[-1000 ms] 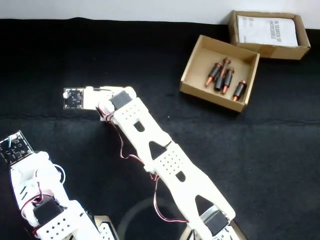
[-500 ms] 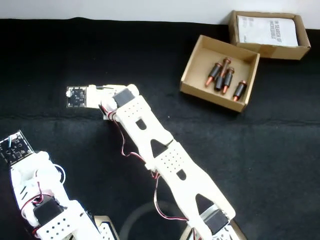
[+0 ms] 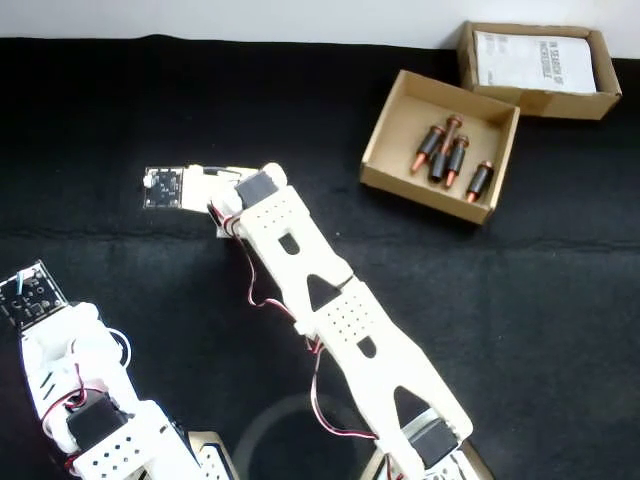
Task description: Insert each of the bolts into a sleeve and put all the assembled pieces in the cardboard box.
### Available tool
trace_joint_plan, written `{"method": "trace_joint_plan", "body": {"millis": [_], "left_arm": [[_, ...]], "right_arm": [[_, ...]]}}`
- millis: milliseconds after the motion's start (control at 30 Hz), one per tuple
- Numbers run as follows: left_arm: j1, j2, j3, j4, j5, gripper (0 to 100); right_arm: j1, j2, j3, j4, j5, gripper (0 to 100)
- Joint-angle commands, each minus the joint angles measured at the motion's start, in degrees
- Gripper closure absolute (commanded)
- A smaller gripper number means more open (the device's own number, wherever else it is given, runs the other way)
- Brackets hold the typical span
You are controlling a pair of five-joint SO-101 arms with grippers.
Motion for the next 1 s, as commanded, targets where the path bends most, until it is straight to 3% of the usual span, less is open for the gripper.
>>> {"method": "trace_joint_plan", "body": {"millis": [0, 333, 433, 733, 967], "left_arm": [[-0.13, -0.84, 1.01, 0.09, -0.35, 97], [-0.13, -0.84, 1.01, 0.09, -0.35, 97], [-0.04, -0.84, 1.01, 0.09, -0.35, 97], [2.42, -0.75, 1.01, 2.37, -0.35, 97], [4.0, -0.4, 1.01, 2.55, -0.35, 97]], "right_arm": [[2.86, 0.04, 0.92, 0.84, -0.62, 85.9], [0.92, 0.04, 0.84, -1.45, -0.44, 86.5], [1.01, 0.04, 0.66, -1.71, -0.44, 98.7], [3.03, -1.89, -5.32, 1.27, -0.97, 99.1], [7.34, -11.47, -12.53, 5.85, -11.69, 99.1]]}}
